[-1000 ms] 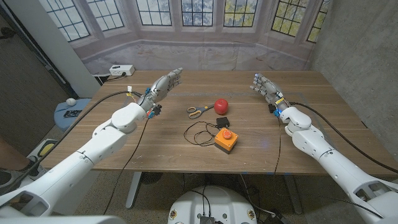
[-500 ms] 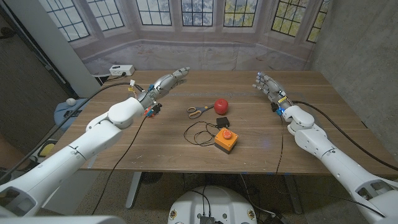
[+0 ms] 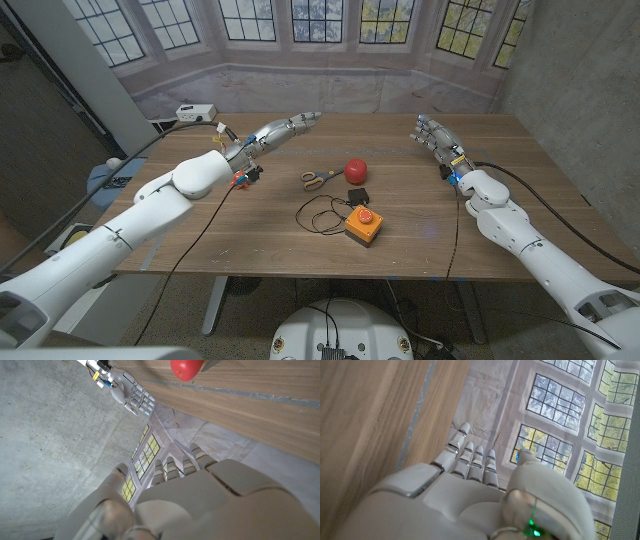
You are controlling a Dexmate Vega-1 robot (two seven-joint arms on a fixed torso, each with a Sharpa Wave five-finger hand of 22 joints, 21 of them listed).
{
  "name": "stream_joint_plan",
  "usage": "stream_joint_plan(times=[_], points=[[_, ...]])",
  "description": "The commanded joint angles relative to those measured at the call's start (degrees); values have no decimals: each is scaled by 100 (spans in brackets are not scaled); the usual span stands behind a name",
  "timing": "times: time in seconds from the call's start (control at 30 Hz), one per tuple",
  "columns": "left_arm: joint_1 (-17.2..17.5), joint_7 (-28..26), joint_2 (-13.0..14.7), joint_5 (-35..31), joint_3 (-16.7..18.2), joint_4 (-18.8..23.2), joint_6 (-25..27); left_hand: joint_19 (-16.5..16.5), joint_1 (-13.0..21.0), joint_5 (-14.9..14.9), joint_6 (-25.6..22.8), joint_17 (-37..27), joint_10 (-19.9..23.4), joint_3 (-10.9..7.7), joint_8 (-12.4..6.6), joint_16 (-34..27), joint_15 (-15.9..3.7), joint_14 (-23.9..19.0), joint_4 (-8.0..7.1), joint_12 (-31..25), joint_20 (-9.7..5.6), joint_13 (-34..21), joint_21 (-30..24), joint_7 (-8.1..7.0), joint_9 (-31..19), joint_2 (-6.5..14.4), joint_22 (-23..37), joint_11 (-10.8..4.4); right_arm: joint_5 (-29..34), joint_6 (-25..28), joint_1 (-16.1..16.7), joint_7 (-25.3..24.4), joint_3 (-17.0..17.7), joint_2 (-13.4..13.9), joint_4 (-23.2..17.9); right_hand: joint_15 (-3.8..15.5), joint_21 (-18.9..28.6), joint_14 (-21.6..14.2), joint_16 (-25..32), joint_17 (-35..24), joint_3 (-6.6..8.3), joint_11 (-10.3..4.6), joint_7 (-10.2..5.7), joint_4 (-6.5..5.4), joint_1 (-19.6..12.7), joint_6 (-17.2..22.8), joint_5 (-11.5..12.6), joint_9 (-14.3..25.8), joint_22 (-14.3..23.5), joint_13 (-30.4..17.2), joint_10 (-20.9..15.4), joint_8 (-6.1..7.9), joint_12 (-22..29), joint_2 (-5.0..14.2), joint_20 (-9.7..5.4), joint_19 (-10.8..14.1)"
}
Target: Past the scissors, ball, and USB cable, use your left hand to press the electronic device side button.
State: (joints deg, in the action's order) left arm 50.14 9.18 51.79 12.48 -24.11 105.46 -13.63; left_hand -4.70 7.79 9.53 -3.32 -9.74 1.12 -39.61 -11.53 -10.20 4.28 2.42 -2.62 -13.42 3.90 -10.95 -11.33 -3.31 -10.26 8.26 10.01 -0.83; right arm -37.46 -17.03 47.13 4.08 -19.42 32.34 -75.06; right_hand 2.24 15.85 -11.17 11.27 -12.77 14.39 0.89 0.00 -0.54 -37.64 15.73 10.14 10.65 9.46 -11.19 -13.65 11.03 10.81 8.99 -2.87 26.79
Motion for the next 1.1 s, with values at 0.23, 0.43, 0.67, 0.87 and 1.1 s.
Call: stream_joint_plan(times=[0.23, 0.43, 0.67, 0.87, 1.1], points=[[153, 237, 284, -469, 101, 297, -506, 51, 29, 37, -439, -15, 277, -62, -96, -11, -95, -4, -23, -58, -76, 8, 28, -117, -12, 77, 5, -103, -102, 144, 269, -78, 152, 261, -371, 29, -100, 146, 3, -5, 15, -25, -23, 51, -14, -122, 23, 20, 12, -8, 114, -37, -21, 11, -49, -39], [64, 465, 323, -524, 92, 273, -726, 164, 53, 28, -700, -7, 686, -79, -102, -20, -199, -2, -5, -146, -208, 16, 52, -110, -10, 63, 0, -205, -110, 187, 444, -178, 234, 387, -571, 24, -134, 186, -1, -2, 12, -52, -33, 64, -3, -143, 22, 21, 12, -7, 143, -38, -22, 11, -49, -70], [-185, 880, 338, -568, -5, 171, -962, 178, 9, 27, -1051, -16, 970, -82, -151, -55, -255, -110, -71, -187, -252, 15, 40, -64, -11, 63, -5, -194, -103, 226, 645, -293, 333, 536, -807, 85, -169, 211, 2, 6, 10, -50, -39, 90, 0, -149, 21, 21, 11, -5, 157, -32, -16, 6, -105, -86], [-345, 1123, 321, -600, -64, 149, -1076, 176, -22, 29, -1287, -12, 1176, -87, -168, -75, -312, -225, -114, -207, -285, 21, 34, -47, -10, 50, -8, -212, -92, 240, 773, -371, 402, 622, -951, 100, -187, 221, 7, 11, 10, -27, -34, 105, 3, -154, 21, 21, 10, -4, 166, -29, -12, 8, -119, -81], [-589, 1483, 274, -649, -207, 92, -1209, 129, -53, 36, -1577, -6, 1468, -100, -181, -102, -345, -427, -155, -237, -363, 29, 18, -28, -5, 37, -13, -225, -86, 242, 917, -462, 485, 699, -1110, 96, -203, 231, 10, 15, 8, -21, -21, 118, 7, -162, 21, 21, 9, -3, 175, -28, -9, 7, -121, -81]])
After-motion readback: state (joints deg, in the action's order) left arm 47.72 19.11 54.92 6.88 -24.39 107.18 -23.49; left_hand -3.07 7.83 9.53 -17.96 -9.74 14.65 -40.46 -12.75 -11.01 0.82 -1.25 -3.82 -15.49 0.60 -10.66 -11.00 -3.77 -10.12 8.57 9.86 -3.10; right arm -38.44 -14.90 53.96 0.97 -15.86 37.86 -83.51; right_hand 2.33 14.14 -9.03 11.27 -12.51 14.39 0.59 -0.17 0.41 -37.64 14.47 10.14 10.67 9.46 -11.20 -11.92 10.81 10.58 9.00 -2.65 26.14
